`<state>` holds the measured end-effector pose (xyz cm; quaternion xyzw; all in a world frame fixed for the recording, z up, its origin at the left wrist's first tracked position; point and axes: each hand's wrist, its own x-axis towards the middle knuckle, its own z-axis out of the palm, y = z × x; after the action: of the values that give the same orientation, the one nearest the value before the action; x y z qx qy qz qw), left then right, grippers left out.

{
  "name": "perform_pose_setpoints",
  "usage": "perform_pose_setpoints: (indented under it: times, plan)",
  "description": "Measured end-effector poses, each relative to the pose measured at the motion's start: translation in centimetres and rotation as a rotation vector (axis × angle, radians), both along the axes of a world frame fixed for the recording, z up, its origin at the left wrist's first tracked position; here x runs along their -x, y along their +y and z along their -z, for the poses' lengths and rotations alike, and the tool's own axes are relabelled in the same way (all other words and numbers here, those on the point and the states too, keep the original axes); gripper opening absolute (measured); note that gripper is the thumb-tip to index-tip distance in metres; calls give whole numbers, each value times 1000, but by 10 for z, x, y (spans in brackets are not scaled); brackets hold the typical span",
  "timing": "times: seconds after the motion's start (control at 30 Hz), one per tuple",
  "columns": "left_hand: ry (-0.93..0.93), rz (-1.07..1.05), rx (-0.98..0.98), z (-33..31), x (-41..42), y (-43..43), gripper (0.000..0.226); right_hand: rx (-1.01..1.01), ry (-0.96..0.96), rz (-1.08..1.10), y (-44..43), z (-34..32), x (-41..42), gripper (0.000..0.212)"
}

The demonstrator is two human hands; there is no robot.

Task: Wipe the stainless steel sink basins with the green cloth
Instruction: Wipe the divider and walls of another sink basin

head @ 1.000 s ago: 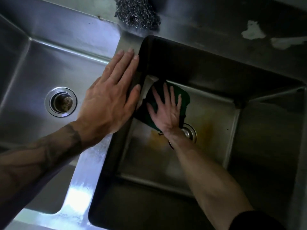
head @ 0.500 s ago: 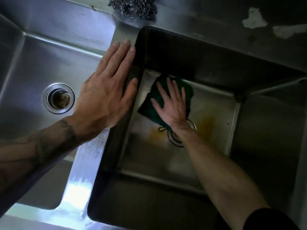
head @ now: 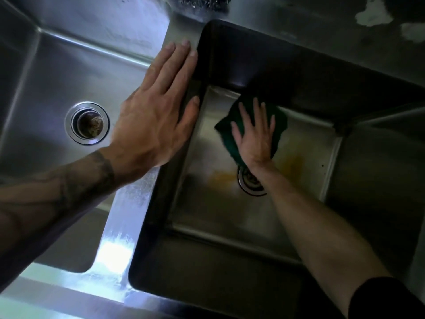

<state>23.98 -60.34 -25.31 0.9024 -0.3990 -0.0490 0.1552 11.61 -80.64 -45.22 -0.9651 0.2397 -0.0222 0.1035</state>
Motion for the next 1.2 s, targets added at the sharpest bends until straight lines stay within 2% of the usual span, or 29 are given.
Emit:
perform_pose_setpoints:
  times: [0.07, 0.13, 0.23, 0.33, 0.43, 0.5, 0.57, 0.67, 0.77, 0.87, 0.97, 1.1, 1.2]
  plan:
    - [6, 6, 1, 0, 0, 0, 67, -25, -15, 160, 13, -3, -14, 56]
    - [3, 6, 3, 1, 0, 1, 66, -60, -51, 217, 47, -9, -27, 56]
    - [7, 7, -3, 0, 1, 1, 67, -80, -46, -32, 77, -8, -21, 57]
    - [13, -1, -9, -1, 1, 1, 67, -59, -58, -224, 41, -3, -10, 56]
    - [17, -3, 0, 0, 1, 2, 67, -22, -53, -67, 12, -2, -12, 54]
    - [20, 0, 6, -1, 1, 2, 66, -34, -37, 89, 27, -6, -27, 56]
    - [14, -8, 4, -1, 2, 1, 66, -59, -25, 122, 61, -11, -42, 59]
    - [14, -5, -3, -1, 1, 0, 66, -82, -14, -96, 77, -9, -33, 61]
    - [12, 8, 6, 0, 0, 0, 66, -33, -23, -264, 32, 0, -3, 59]
    - [12, 3, 5, 1, -1, 1, 67, -3, 19, -72, -1, -1, 11, 59]
    - [2, -4, 5, 2, -1, 2, 66, -33, -2, 60, 30, -3, 8, 59]
    - [-8, 11, 7, 1, -1, 1, 65, -71, -30, -137, 103, 0, 39, 59]
    - [-12, 9, -2, 1, -1, 1, 66, -96, -48, -342, 91, 3, 66, 56]
